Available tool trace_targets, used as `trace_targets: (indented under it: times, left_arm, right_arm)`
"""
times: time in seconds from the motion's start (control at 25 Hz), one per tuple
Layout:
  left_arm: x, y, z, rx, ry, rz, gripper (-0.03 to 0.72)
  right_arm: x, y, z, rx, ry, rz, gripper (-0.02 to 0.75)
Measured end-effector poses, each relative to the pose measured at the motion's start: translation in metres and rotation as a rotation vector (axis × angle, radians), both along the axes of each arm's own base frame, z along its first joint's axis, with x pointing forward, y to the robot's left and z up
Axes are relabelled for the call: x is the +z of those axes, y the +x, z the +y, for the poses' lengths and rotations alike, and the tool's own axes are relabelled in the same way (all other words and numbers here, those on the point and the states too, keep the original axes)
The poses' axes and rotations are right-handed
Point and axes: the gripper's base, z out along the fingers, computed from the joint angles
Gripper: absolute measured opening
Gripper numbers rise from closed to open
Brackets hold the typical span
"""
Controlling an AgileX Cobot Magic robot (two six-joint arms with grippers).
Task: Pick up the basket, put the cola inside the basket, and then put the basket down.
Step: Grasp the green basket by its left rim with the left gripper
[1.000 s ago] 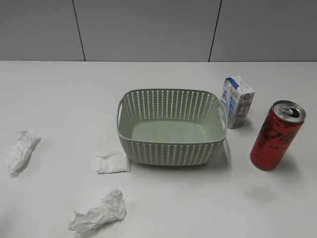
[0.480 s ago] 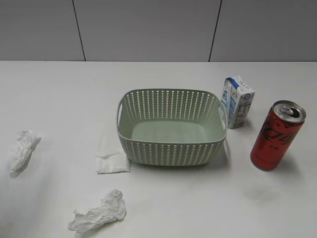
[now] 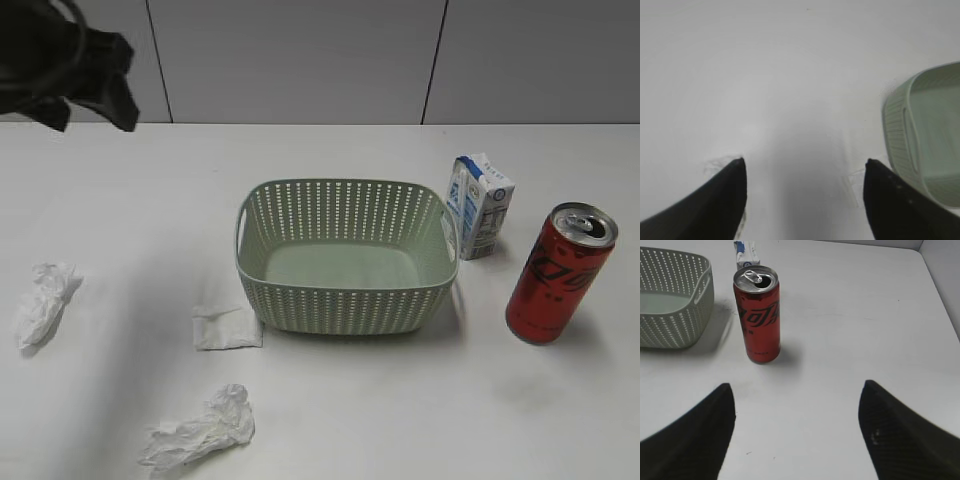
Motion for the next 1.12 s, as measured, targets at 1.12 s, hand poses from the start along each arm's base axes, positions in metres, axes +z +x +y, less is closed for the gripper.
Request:
trace_targets:
  times: [1.12]
  left_arm:
    - [-0.146,0.049,-0.125,0.032,0.074,0.367,0.475]
  right_arm:
    - [0.000,0.000,0.000,-0.002,-0.002,0.000,0.582]
